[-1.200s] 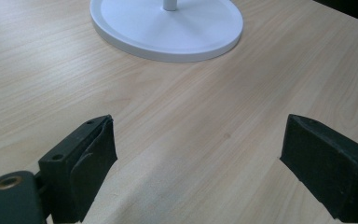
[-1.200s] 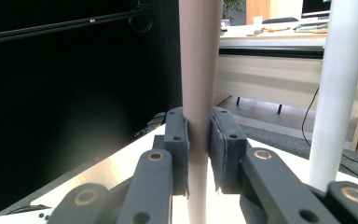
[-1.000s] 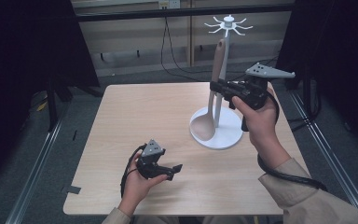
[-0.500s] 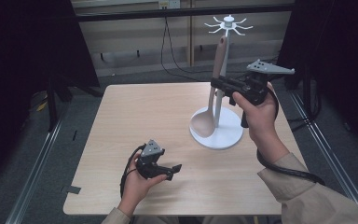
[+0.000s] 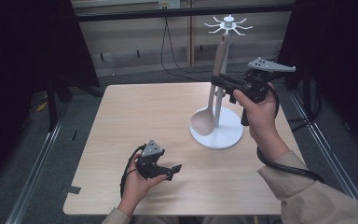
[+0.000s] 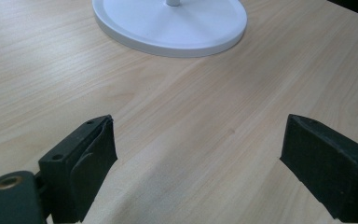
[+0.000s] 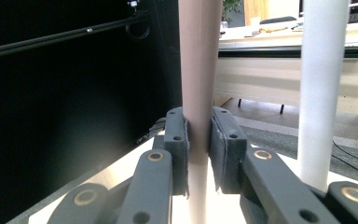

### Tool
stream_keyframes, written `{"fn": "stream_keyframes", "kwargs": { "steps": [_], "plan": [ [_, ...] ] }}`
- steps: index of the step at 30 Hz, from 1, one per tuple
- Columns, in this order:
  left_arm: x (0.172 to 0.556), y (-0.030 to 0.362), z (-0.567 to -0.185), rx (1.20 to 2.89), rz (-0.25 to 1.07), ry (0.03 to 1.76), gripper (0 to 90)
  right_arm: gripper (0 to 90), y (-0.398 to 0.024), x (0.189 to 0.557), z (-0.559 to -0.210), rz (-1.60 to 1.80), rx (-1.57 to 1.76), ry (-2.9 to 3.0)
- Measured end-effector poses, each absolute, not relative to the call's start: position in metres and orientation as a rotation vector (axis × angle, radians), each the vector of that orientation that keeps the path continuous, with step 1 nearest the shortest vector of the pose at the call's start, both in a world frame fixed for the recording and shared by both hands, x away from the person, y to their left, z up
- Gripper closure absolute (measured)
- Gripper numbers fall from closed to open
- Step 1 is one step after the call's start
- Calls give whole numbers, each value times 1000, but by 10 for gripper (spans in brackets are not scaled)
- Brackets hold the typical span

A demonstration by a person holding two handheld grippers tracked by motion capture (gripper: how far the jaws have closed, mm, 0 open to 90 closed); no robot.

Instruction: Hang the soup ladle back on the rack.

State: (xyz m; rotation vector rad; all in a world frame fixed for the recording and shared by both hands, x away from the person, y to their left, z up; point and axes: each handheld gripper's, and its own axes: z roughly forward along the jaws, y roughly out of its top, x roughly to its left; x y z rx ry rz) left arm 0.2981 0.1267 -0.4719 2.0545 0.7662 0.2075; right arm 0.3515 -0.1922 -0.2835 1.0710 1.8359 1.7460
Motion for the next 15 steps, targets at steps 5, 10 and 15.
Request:
{"fn": "stream_keyframes", "kwargs": {
  "steps": [5,10,15],
  "plan": [
    [298,127,-472,2054,206,765,98,785,-193,353,-284,1745,1076,1836],
    [299,127,-472,2049,206,767,99,785,-192,355,-284,1749,1082,1836],
    [299,127,-471,2045,207,767,99,785,-188,357,-284,1776,1096,1841]
  ]
}}
